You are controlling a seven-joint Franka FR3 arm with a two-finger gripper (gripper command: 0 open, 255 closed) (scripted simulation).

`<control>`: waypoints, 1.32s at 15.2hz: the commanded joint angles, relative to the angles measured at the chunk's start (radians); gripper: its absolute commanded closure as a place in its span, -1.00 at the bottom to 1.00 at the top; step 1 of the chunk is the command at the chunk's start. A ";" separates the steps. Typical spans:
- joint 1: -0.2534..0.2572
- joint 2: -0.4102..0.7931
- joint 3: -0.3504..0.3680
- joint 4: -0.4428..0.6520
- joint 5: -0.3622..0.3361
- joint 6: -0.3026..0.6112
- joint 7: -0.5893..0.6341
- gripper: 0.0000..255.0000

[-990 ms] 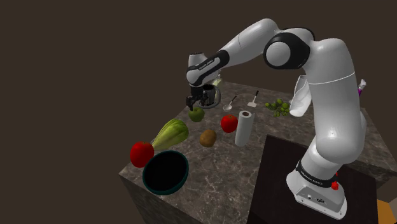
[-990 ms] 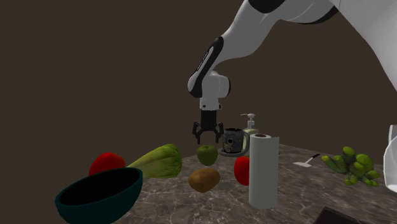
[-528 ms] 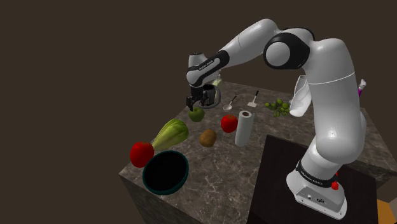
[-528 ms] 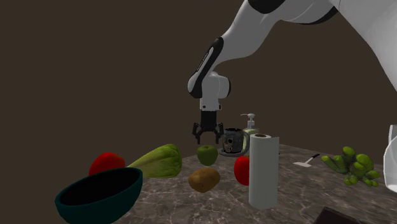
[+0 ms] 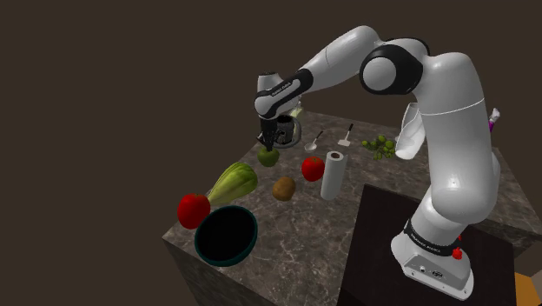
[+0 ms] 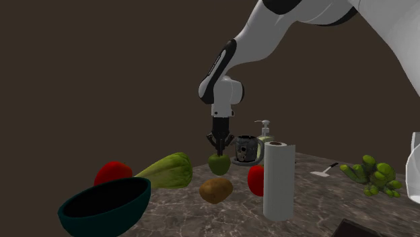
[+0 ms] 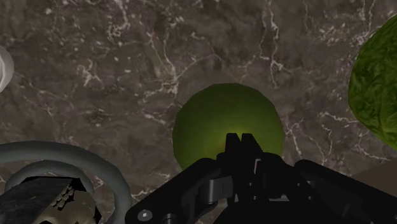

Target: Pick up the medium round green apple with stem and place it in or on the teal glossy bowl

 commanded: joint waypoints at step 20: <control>0.001 -0.111 -0.003 0.082 -0.006 -0.192 0.009 1.00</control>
